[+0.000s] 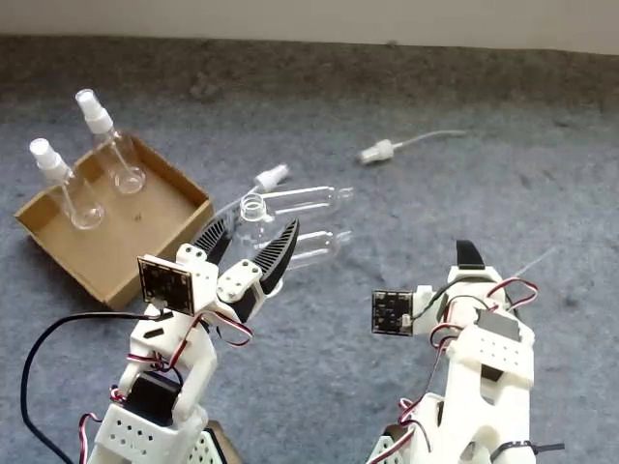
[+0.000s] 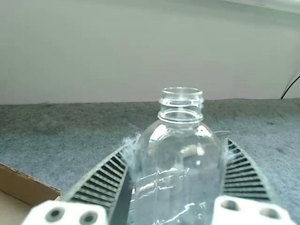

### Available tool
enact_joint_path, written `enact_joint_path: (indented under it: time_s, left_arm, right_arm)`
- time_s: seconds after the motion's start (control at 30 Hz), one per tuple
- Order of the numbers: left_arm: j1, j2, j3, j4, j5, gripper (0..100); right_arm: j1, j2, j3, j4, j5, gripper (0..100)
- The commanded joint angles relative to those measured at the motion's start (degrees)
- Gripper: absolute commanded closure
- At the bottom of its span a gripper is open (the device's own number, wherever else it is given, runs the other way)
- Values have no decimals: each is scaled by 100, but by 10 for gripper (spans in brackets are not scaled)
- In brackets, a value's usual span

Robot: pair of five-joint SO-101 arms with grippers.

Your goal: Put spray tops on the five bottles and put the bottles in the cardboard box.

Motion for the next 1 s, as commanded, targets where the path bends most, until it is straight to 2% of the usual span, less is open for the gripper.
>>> enact_joint_path:
  time_s: [0.0,0.2,0.37,0.6,0.8,0.97]
  left_arm:
    - [-31,-66,127,18,35,853]
    - [-31,-66,127,18,35,853]
    - [-31,-66,127,18,35,853]
    - [-31,-66,127,18,35,853]
    - [-31,-66,127,18,35,853]
    - [-31,-66,127,18,35,853]
  right_arm:
    - [48,-13,127,136,62,603]
    - [119,-13,242,479,79,603]
    - [198,-13,259,505,501,603]
    - [251,-13,198,479,492,605]
    - [312,48,127,470,-440,606]
    - [312,48,31,470,-598,639]
